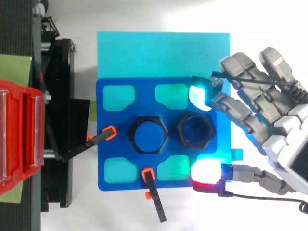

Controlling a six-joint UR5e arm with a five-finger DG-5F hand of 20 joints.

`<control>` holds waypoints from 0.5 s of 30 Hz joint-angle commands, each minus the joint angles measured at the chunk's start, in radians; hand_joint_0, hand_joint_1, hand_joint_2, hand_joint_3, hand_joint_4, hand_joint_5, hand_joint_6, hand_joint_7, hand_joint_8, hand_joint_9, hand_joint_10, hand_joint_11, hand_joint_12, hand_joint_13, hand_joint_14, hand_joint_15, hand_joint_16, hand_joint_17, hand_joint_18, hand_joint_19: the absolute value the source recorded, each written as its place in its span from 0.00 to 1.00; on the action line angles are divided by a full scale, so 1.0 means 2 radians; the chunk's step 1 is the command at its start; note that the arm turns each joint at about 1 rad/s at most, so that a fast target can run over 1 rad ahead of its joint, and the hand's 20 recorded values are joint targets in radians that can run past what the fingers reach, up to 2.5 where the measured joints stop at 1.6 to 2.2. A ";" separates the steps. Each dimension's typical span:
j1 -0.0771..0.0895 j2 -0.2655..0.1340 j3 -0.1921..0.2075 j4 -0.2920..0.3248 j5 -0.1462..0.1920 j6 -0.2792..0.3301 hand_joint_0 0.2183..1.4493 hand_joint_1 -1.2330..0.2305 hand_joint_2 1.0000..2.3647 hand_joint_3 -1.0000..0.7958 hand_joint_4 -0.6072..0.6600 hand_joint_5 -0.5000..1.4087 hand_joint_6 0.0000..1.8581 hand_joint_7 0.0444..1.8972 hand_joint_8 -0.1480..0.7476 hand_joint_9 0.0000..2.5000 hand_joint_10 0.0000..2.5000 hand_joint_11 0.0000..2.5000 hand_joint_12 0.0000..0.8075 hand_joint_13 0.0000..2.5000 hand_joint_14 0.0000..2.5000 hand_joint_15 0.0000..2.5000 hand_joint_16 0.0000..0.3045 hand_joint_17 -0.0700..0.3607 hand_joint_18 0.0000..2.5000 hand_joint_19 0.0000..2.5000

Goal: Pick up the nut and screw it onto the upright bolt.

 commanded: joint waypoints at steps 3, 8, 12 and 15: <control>0.000 -0.001 0.000 0.000 0.000 0.000 0.10 0.44 0.00 0.28 0.68 0.13 0.27 0.37 0.51 0.12 0.00 0.00 0.50 0.15 0.00 0.00 0.18 0.45 0.03 0.00; 0.000 -0.001 0.000 0.000 0.000 0.000 0.14 0.42 0.00 0.28 0.70 0.14 0.27 0.42 0.49 0.14 0.00 0.00 0.46 0.17 0.00 0.00 0.16 0.42 0.06 0.00; -0.001 -0.001 -0.001 0.000 0.000 -0.001 0.15 0.40 0.00 0.28 0.72 0.15 0.27 0.47 0.49 0.15 0.00 0.00 0.45 0.18 0.00 0.00 0.15 0.40 0.08 0.00; -0.002 -0.001 0.000 0.000 -0.002 -0.001 0.16 0.40 0.00 0.28 0.73 0.15 0.27 0.49 0.49 0.16 0.00 0.00 0.44 0.19 0.00 0.00 0.14 0.39 0.08 0.00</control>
